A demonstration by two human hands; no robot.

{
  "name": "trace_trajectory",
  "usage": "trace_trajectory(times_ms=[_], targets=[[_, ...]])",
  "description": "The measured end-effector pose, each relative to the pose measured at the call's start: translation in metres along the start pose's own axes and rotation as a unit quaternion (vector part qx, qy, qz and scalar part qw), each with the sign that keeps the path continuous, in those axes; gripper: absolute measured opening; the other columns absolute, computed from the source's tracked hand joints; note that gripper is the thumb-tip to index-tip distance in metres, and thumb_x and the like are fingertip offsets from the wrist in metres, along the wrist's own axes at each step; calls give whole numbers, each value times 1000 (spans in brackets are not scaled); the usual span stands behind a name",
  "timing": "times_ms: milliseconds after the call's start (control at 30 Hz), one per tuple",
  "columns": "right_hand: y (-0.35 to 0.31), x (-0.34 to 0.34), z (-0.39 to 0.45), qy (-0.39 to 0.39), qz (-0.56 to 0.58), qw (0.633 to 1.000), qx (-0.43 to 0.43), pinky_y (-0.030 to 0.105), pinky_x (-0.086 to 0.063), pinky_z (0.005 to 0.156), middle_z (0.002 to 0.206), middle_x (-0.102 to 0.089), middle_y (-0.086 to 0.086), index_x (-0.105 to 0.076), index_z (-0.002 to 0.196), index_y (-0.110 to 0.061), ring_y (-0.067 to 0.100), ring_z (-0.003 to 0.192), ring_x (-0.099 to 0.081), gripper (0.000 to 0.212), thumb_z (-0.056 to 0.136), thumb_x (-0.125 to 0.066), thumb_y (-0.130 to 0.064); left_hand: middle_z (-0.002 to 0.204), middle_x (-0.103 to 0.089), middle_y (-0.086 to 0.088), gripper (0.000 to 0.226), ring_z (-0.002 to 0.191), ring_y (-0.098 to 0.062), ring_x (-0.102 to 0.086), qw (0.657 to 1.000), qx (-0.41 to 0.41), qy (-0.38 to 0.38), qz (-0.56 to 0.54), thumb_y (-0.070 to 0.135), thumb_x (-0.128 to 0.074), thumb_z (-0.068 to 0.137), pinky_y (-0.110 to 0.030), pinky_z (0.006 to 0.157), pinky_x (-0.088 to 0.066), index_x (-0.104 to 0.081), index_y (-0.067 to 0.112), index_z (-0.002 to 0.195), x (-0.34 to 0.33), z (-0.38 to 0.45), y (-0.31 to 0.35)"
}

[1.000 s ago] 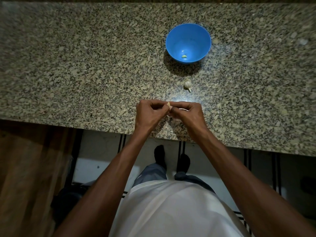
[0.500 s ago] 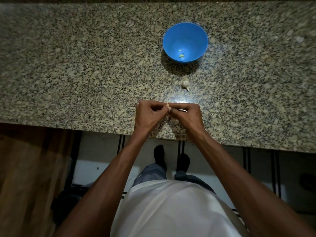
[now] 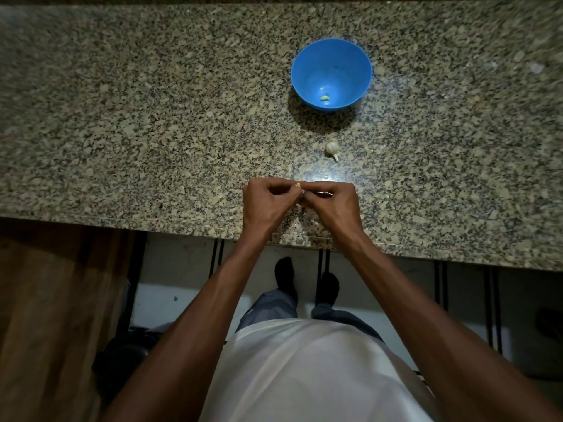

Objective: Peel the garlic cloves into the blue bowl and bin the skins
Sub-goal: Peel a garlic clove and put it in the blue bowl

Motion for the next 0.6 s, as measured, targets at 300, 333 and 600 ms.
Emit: trace_trajectory(times_ms=[300, 333, 600], targets=[[-2, -2, -1, 1, 17, 1000, 18, 37, -66, 84, 91, -82, 2, -83, 104, -10, 13, 86, -79, 17, 87, -84, -14, 85, -80, -2, 17, 77, -13, -78, 1000, 11, 22, -14, 15, -84, 84, -39, 73, -67, -82, 10, 101, 2, -2, 3], [-2, -2, -1, 2, 21, 1000, 18, 37, -66, 84, 91, -82, 2, -83, 104, -9, 13, 86, -79, 17, 87, -84, -13, 86, -80, -2, 18, 77, -12, -78, 999, 14, 26, -16, 15, -84, 84, -37, 73, -67, -82, 10, 102, 3, -2, 3], [3, -4, 2, -10, 22, 999, 25, 45, -65, 88, 93, -82, 1, -84, 103, -12, 17, 91, -79, 17, 86, -86, -14, 83, -80, -2, 18, 76, -14, -78, 999, 38, 28, -17, 13, -87, 80, -39, 74, -67, -83, 12, 97, 4, 1, -1]])
Point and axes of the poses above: each hand's wrist, its own z-axis towards the middle knuckle, its own x-axis out of the back of the hand, y = z × x, the point moved 8 cm from there along z, towards the middle knuckle
